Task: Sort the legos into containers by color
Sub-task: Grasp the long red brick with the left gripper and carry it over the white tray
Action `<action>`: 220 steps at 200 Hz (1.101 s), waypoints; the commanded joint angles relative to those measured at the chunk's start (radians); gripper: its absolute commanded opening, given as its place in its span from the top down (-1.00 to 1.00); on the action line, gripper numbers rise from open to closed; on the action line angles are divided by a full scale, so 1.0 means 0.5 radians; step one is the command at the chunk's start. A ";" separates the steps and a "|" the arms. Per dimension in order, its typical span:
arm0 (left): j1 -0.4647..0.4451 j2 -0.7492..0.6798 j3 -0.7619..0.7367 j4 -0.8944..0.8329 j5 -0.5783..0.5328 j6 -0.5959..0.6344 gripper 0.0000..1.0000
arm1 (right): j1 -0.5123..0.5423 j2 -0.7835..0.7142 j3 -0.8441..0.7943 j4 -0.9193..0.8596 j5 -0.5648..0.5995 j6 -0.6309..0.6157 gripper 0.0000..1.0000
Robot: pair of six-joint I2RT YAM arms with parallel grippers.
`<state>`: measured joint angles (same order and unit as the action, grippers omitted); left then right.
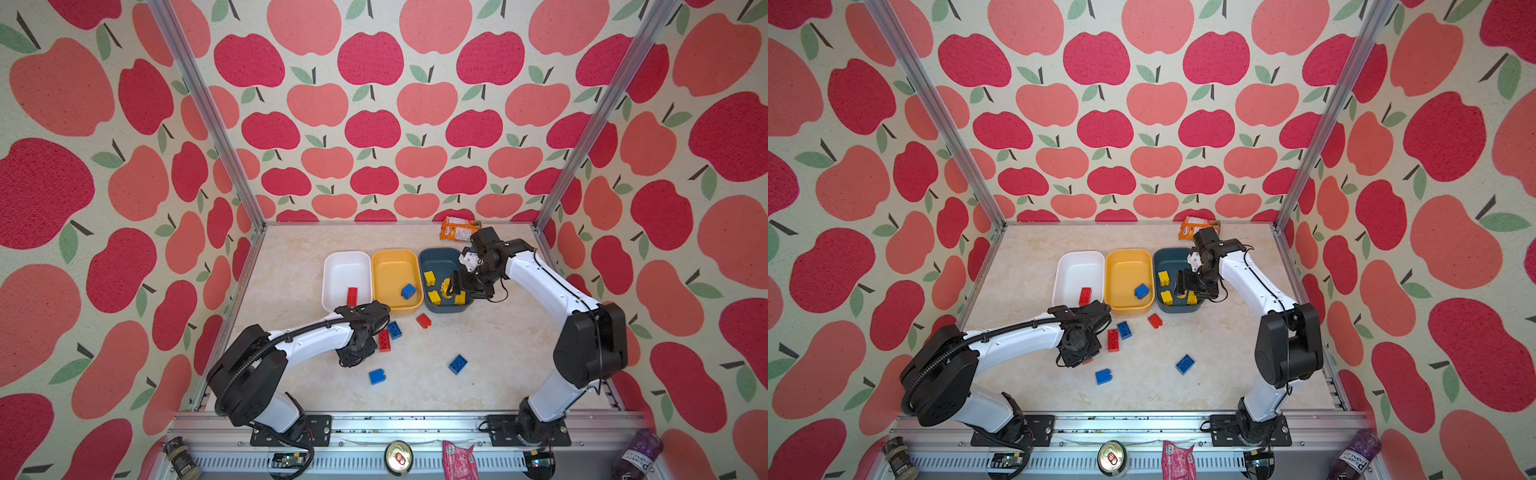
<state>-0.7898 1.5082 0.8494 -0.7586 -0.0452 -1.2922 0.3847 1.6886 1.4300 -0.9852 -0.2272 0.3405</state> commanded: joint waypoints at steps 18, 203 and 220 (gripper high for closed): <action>0.003 -0.022 0.003 -0.062 -0.057 -0.028 0.46 | -0.015 -0.088 -0.040 -0.007 -0.016 0.000 -0.53; 0.534 -0.308 0.674 -0.244 -0.024 0.912 0.70 | -0.024 -0.329 -0.282 0.089 -0.056 0.167 -0.81; 0.620 -0.199 0.778 -0.231 0.034 1.084 0.71 | -0.024 -0.380 -0.325 0.093 -0.049 0.192 -0.82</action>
<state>-0.5301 1.3415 1.1675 -0.8814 -0.0795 -0.9268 0.3775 1.5471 1.2976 -0.9401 -0.2459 0.4000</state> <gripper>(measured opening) 0.316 0.908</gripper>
